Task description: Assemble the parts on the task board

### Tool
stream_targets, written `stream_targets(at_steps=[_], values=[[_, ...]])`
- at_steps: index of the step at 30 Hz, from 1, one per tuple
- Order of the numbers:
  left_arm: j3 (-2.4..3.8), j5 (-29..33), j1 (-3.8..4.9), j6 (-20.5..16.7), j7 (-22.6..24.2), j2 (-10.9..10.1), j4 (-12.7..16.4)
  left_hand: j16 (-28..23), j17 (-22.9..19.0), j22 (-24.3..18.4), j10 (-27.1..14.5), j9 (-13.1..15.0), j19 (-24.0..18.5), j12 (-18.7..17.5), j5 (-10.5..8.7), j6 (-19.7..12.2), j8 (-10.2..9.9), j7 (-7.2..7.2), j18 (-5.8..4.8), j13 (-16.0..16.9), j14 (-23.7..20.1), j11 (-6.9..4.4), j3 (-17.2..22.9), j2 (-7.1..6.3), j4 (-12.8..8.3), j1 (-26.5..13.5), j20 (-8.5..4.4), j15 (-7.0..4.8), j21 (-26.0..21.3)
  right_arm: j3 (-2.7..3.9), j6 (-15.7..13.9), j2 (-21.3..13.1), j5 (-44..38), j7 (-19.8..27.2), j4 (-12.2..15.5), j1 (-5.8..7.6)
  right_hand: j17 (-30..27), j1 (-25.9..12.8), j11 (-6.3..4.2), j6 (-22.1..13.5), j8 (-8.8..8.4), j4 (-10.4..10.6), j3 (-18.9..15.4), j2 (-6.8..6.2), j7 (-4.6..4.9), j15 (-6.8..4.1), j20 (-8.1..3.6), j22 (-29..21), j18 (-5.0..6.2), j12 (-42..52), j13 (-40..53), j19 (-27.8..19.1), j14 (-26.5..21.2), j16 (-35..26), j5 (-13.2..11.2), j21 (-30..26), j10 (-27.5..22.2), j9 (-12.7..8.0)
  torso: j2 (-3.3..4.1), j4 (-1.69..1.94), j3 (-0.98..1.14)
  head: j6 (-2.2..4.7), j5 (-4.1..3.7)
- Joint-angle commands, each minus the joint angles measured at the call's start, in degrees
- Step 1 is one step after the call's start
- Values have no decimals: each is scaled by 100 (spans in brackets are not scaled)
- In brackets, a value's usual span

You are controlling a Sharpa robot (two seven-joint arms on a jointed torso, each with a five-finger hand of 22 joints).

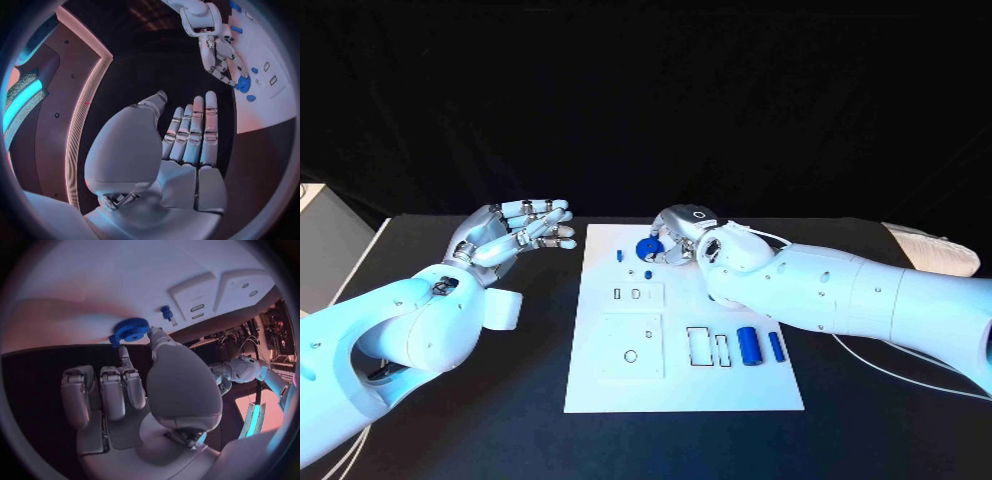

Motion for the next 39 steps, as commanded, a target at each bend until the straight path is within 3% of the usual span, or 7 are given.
stream_targets(at_steps=[1, 7, 12, 21, 31, 34, 39], values=[[5, -20, 2, 86, 27, 7, 13, 31, 5, 5, 36, -5, -30, -33, -32, 24, -37, 83, -8, 3, -22, 17, -6, 40, -34, 4, 1, 3, 16, -1, -124, -56, 160, 183, 63, -3, 1434, 14, -40, 54, 24, -4, 72, 65, -9, -13, 5, 1506, -84, 12, 1506, 600, 581, 32, 64, 28, 597, 3, 0, 4, 4, -1, -3], [5, -20, 2, 91, 29, 2, -16, 31, 5, 5, 36, -5, -30, -33, -32, 24, -37, 83, -8, 3, -22, 17, -6, 40, -34, 4, 1, 3, 16, 15, -908, -404, 526, 507, 380, -10, 1441, 216, -60, 84, 12, -54, 352, 38, -24, -34, -23, 1506, -84, 12, 1506, 600, 583, 33, 311, 28, 597, -31, -8, -20, 14, 23, 14], [5, -19, 1, 96, 33, -4, -57, 31, 5, 5, 36, -5, -30, -33, -32, 24, -37, 83, -8, 3, -22, 17, -6, 40, -34, 4, 1, 3, 16, 66, -1147, -887, 1147, 965, 764, 8, 1377, 376, -54, 76, -6, -95, 485, -24, -15, -32, -22, 1506, -84, 12, 1506, 600, 569, 19, 253, 28, 597, -52, -19, -69, 31, 68, 22], [4, -14, -2, 126, 39, 14, -166, 34, 15, 15, 39, -6, -44, -34, -32, 25, -39, 81, -8, 3, -27, 16, -5, 39, -39, 1, 2, 3, 32, 105, -732, -1753, 2202, 1714, 1153, 62, 1323, 725, -61, 162, 26, -232, 740, -104, -21, -38, -25, 1441, -63, 12, 1506, 561, 556, 5, 22, -40, 597, -72, -47, -175, 104, 119, 19], [4, -14, -122, 168, 36, 46, -223, 34, 15, 15, 39, -6, -44, -34, -32, 25, -39, 81, -8, 3, -27, 16, -5, 39, -39, 1, 2, 3, 32, 110, -222, -2327, 2492, 2109, 1000, 74, 1387, 885, -65, 202, 42, -325, 856, -156, -25, -42, -29, 1497, -81, 12, 1506, 595, 570, 19, -22, 18, 597, -84, -61, -227, 175, 120, 10], [4, -15, -151, 177, 35, 60, -235, 38, 23, 24, 48, -5, -55, -32, -32, 33, -37, 77, -7, 4, -27, 13, 0, 42, -48, 7, 2, 1, 45, 110, -61, -2399, 2496, 2153, 881, 74, 1393, 901, -66, 206, 43, -337, 864, -172, -25, -42, -30, 1505, -83, 12, 1506, 600, 572, 21, -35, 27, 597, -86, -62, -224, 180, 115, 1], [4, -15, -177, 188, 34, 75, -248, 38, 23, 24, 48, -5, -55, -32, -32, 33, -37, 77, -7, 4, -27, 13, 0, 42, -48, 7, 2, 1, 45, 107, 239, -2427, 2394, 2171, 697, 71, 1402, 908, -63, 207, 41, -349, 859, -225, -22, -41, -30, 1506, -84, 12, 1506, 600, 574, 23, -106, 28, 597, -93, -62, -212, 162, 98, -14]])
